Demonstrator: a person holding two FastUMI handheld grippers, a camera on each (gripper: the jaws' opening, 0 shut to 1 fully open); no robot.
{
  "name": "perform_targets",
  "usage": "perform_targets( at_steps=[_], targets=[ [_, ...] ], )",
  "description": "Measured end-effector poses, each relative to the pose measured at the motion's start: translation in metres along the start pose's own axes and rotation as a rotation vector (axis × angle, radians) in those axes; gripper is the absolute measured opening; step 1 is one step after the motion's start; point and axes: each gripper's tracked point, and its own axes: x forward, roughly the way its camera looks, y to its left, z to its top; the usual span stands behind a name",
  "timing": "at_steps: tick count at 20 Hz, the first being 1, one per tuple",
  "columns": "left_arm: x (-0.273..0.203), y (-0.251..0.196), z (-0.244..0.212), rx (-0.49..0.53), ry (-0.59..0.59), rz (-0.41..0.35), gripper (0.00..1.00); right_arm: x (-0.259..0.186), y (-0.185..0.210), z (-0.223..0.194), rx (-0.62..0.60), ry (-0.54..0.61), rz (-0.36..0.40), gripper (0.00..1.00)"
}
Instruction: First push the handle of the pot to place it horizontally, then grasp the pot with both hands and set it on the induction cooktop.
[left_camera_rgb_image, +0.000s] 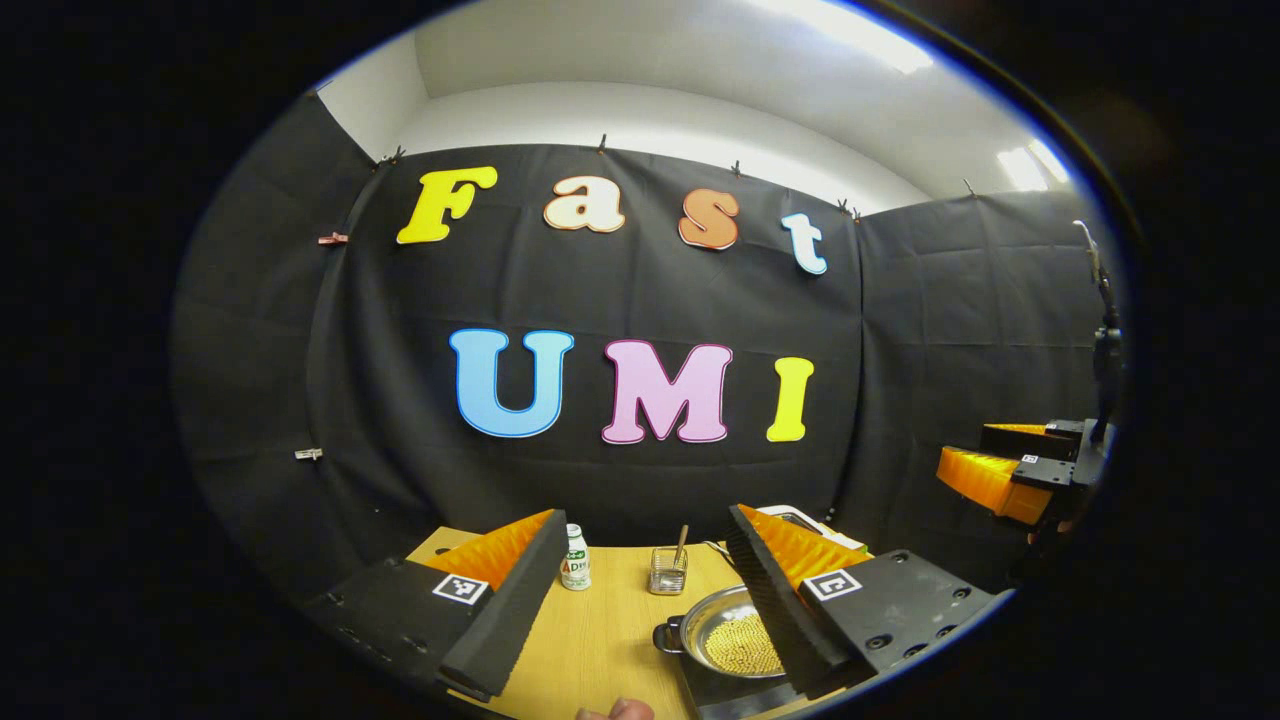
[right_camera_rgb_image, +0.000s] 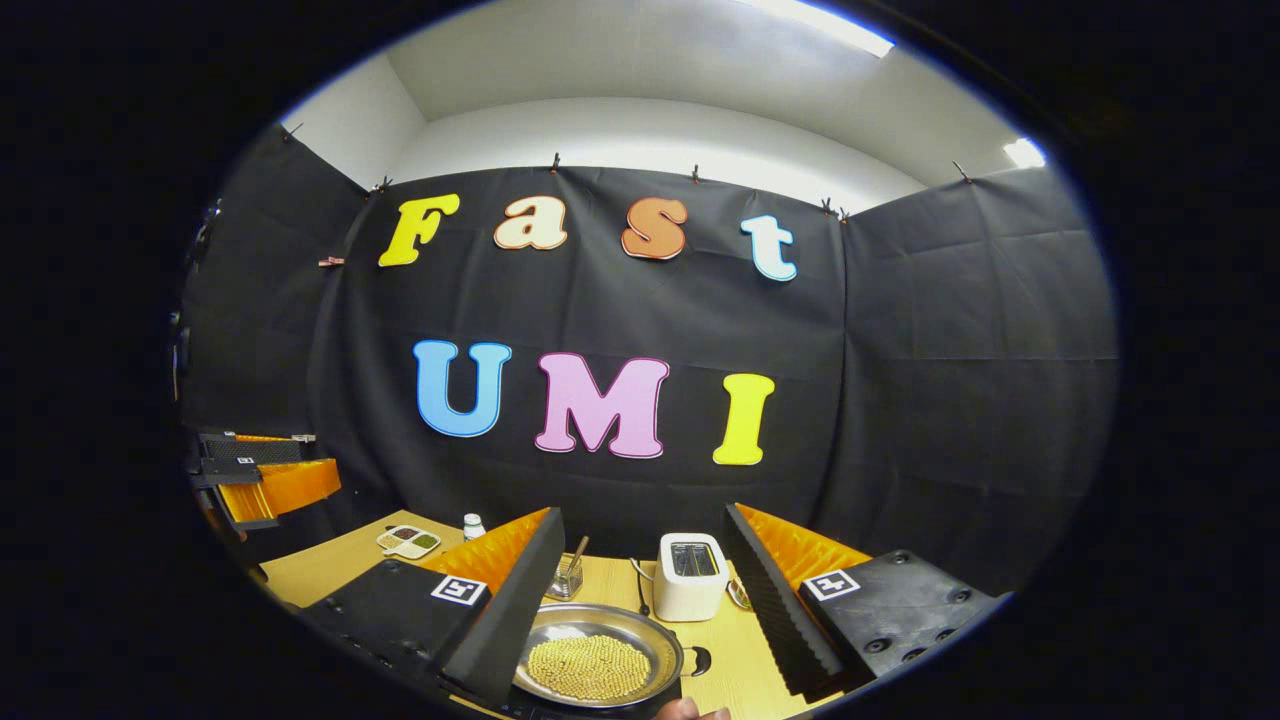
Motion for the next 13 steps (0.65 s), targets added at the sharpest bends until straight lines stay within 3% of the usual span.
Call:
perform_targets(
  at_steps=[13],
  targets=[
    [0.004,-0.003,0.000,0.007,0.006,-0.004,0.98,0.000,-0.010,-0.005,0.011,0.013,-0.022,0.99]
  ],
)
